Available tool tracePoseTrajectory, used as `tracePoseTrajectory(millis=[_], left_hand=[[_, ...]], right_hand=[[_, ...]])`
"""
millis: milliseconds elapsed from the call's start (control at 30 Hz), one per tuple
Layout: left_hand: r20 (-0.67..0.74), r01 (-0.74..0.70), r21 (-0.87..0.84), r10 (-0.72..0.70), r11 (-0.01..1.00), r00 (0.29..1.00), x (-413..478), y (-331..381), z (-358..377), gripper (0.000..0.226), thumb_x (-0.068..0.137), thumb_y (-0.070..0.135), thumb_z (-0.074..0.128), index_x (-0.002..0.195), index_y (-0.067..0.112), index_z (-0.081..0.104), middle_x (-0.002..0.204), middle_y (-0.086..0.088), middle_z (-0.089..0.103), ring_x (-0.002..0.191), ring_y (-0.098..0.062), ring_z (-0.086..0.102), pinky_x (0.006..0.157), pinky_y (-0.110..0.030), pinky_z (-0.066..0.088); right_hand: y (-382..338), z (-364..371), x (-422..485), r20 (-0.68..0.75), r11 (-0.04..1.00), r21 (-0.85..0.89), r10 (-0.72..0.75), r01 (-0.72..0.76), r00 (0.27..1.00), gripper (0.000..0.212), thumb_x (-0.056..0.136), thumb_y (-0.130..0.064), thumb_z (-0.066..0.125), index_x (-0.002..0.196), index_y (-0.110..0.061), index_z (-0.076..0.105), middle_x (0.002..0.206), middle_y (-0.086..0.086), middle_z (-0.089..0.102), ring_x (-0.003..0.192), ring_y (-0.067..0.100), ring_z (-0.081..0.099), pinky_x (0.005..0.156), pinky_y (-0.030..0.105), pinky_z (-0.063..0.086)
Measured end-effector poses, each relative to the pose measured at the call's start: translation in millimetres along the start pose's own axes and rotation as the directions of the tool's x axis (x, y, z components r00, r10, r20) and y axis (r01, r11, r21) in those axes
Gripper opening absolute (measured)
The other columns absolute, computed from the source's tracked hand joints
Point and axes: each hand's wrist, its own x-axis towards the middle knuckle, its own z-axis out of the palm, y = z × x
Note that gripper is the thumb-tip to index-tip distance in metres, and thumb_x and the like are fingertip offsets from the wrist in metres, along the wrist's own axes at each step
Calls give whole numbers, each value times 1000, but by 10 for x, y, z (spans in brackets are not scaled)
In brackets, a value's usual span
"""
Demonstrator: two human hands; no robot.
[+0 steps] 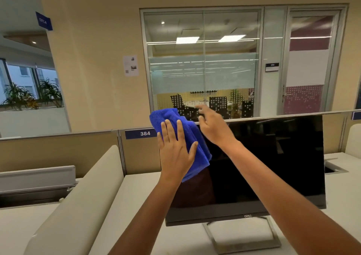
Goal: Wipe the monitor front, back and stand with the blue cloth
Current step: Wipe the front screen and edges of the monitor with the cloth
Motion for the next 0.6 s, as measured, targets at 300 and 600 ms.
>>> tracePoseTrajectory(millis=[300, 600], left_hand=[[-10, -114, 207, 119, 972, 993, 306, 160, 45, 76, 57, 47, 73, 123, 12, 56, 101, -15, 65, 97, -30, 63, 81, -53, 49], [-152, -357, 44, 360, 933, 921, 447, 44, 107, 57, 54, 17, 73, 110, 11, 62, 94, -4, 66, 85, -22, 64, 81, -43, 51]], right_hand=[[844, -313, -132, -33, 874, -482, 59, -68, 998, 38, 97, -37, 35, 110, -13, 62, 107, 9, 66, 108, 29, 55, 107, 53, 20], [899, -236, -197, -90, 882, -470, -11, -33, 996, 31, 97, -27, 42, 119, -12, 57, 116, 7, 61, 117, 26, 49, 110, 46, 15]])
